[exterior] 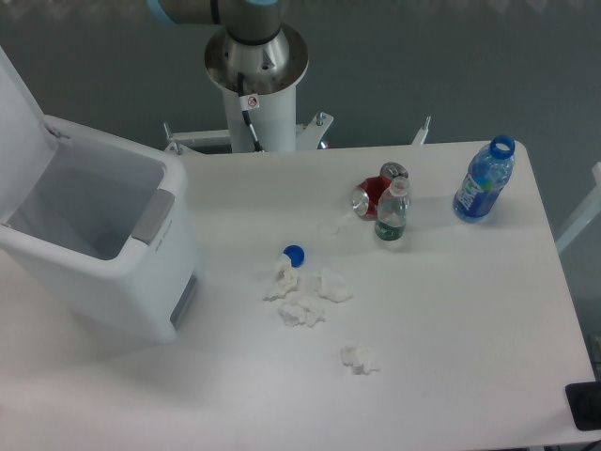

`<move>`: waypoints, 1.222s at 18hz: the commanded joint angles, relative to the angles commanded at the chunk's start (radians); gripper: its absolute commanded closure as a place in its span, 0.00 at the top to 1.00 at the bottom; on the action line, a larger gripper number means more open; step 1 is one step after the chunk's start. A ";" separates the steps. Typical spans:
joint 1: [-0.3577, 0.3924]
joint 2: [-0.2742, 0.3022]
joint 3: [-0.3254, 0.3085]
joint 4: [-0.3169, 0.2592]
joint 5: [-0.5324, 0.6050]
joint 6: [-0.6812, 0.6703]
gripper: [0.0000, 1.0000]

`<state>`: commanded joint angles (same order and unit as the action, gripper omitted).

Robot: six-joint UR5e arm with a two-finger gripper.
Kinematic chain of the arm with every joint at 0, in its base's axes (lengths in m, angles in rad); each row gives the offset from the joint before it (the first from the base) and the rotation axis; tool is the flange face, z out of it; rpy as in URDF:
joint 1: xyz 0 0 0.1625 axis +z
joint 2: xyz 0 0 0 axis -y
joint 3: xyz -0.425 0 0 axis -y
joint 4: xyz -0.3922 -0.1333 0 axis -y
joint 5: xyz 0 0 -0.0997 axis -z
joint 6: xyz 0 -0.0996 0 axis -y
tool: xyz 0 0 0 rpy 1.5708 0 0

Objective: Close the trash can

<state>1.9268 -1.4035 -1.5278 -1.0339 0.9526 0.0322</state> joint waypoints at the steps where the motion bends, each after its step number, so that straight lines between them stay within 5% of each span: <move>1: -0.011 -0.005 0.000 0.000 0.000 0.000 1.00; 22: -0.132 -0.084 0.000 0.017 0.002 0.011 1.00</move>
<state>1.7948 -1.4879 -1.5278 -1.0170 0.9541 0.0429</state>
